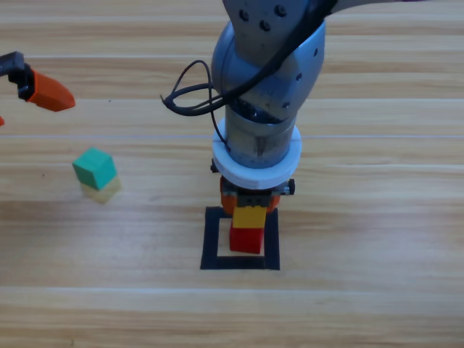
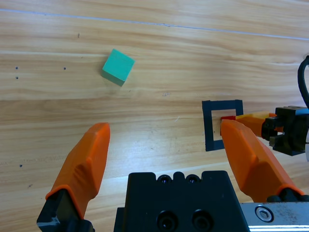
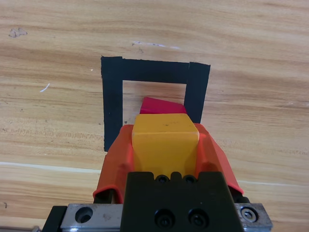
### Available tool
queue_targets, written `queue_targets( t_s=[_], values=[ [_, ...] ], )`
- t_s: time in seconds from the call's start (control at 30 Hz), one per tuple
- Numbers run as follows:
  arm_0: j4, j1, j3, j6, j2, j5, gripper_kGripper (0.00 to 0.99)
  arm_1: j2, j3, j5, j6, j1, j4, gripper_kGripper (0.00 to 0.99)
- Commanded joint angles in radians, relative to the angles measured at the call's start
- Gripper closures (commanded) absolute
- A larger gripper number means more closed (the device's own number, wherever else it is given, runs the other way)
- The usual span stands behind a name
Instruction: Stack the blocks in the rectangular block: red at the bottom, yellow in the middle, green on top
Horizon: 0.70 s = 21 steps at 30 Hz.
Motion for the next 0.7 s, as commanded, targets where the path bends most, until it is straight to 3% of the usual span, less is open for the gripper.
queue_targets(
  t_s=[0.03,0.07,0.13,0.17,0.47,0.7],
  values=[
    [-0.012,0.017,0.021,-0.006,0.03,-0.011,0.016,0.098,-0.02,-0.017,0.002,0.025,0.011,0.743],
    [-0.012,0.017,0.021,-0.006,0.032,-0.011,0.016,0.103,-0.025,-0.015,0.002,0.025,0.011,0.567],
    [-0.012,0.018,0.021,-0.006,0.032,-0.011,0.016,0.11,-0.034,-0.015,0.002,0.025,0.011,0.119],
    [-0.012,0.017,0.021,-0.006,0.032,-0.011,0.016,0.11,-0.034,-0.015,0.002,0.025,0.013,0.01],
    [-0.014,0.017,0.023,-0.005,0.03,-0.011,0.016,0.054,-0.073,-0.038,-0.004,0.026,0.04,0.0],
    [-0.015,0.017,0.023,-0.006,0.03,-0.012,0.016,-0.034,-0.071,-0.092,-0.016,0.062,0.067,0.0]
  ],
)
